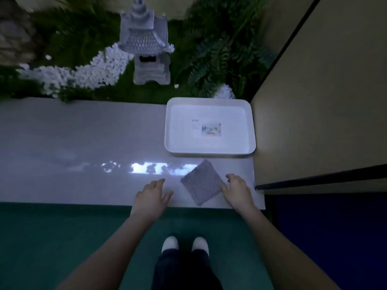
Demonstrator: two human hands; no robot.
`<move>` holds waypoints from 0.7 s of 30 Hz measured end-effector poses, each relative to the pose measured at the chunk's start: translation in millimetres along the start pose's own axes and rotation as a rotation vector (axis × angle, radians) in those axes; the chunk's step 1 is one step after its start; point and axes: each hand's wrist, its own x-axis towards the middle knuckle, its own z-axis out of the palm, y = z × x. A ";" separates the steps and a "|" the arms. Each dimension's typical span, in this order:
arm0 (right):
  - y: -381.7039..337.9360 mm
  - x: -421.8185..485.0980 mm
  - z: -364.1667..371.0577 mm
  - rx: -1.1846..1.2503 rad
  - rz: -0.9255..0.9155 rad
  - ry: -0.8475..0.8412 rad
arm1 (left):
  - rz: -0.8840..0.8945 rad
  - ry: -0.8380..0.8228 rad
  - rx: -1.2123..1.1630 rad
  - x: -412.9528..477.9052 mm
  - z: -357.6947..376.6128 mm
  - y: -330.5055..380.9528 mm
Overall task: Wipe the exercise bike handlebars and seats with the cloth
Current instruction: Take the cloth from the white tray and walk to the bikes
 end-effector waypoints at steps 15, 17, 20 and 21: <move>-3.3 54.7 49.8 0.152 0.194 0.078 | -0.031 0.058 -0.176 25.0 50.4 -7.1; -8.6 57.1 49.6 0.254 0.253 0.007 | -0.029 0.050 -0.180 22.6 51.1 -5.0; -19.6 48.9 42.9 0.385 0.220 -0.052 | -0.032 0.028 -0.185 16.5 47.7 -3.6; -23.6 44.6 39.1 0.410 0.181 -0.043 | -0.041 0.024 -0.197 14.4 45.1 -3.0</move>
